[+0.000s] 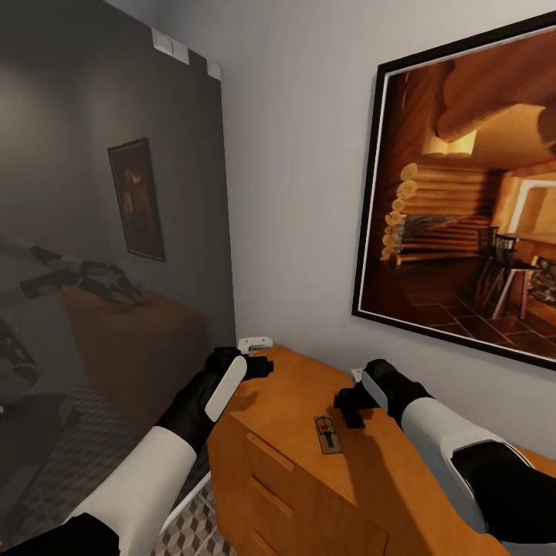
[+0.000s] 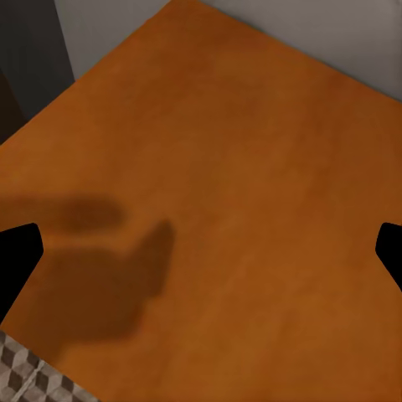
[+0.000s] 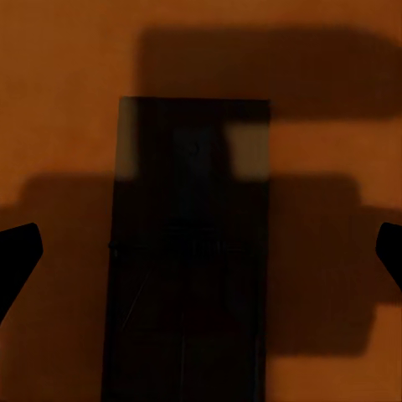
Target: Take the four mousetraps from the cabinet in the bathroom and place them on the bathroom floor. Make sure all four end up on the same floor surface, and ensure that at least two of them are either under or directly next to the same bathroom sink.
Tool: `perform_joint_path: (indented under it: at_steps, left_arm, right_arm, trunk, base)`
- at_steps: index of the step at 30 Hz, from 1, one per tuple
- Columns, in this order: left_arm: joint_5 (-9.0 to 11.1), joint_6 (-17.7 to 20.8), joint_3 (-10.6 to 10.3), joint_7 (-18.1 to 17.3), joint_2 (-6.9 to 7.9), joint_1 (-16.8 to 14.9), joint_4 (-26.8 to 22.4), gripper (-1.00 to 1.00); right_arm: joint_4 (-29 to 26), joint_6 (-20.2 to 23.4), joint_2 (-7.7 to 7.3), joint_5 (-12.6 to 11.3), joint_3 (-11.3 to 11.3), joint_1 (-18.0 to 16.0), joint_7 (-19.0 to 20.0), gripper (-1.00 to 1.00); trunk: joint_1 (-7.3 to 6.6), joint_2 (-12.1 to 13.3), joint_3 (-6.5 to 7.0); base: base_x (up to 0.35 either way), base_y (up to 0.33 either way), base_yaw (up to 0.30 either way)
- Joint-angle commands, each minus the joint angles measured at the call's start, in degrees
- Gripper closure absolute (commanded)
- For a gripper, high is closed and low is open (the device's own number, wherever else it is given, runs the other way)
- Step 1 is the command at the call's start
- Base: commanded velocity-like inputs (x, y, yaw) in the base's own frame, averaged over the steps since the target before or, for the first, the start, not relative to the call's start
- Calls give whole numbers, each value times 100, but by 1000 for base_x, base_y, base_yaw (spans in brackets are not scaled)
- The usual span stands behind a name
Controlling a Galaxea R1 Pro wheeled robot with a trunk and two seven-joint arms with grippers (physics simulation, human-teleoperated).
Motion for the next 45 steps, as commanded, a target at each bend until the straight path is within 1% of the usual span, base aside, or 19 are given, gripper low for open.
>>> perform_joint_path:
  at_steps: [1,8,15,37,43,45]
  left_arm:
    - [55,10,-7,54,0,-5,-5,-100]
    - [54,10,-7,54,0,-5,-5,-100]
    - [50,9,-7,57,0,-5,-5,-100]
    - [54,10,-7,55,0,-5,-5,-100]
    - [54,7,-7,56,0,-5,-5,-100]
    - [52,5,-7,56,0,-5,-5,-100]
  right_arm:
    - [-8,24,-7,-15,46,-4,21,-100]
    - [-8,24,-7,-16,46,-4,21,-100]
    - [-8,24,-7,-15,42,-4,21,-100]
    - [-8,24,-7,-16,42,-4,21,-100]
    - [-8,24,-7,-16,43,-4,21,-100]
    - [-8,24,-7,-16,42,-4,21,-100]
  trunk:
    - [1,-6,-8]
    - [1,-6,-8]
    - [155,-287,-134]
    - [155,-287,-134]
    - [286,-527,-242]
    - [286,-527,-242]
  base:
    - [0,0,0]
    - [0,0,0]
    - [0,0,0]
    - [0,0,0]
    - [0,0,0]
    - [0,0,0]
